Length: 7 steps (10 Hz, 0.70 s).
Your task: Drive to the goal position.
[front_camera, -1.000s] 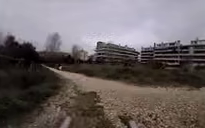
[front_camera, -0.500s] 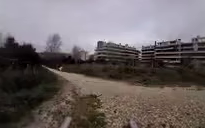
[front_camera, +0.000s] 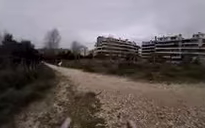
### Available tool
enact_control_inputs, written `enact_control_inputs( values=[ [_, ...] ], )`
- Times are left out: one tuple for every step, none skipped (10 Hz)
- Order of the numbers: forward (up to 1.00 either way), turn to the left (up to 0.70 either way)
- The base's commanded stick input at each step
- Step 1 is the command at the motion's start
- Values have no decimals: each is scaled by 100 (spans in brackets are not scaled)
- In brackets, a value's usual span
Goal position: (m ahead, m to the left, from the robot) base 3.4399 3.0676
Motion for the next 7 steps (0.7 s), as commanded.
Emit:
enact_control_inputs(
  values=[
    [50,0],
    [50,0],
    [50,0],
    [50,0],
    [50,0],
    [50,0],
    [50,3]
  ],
)
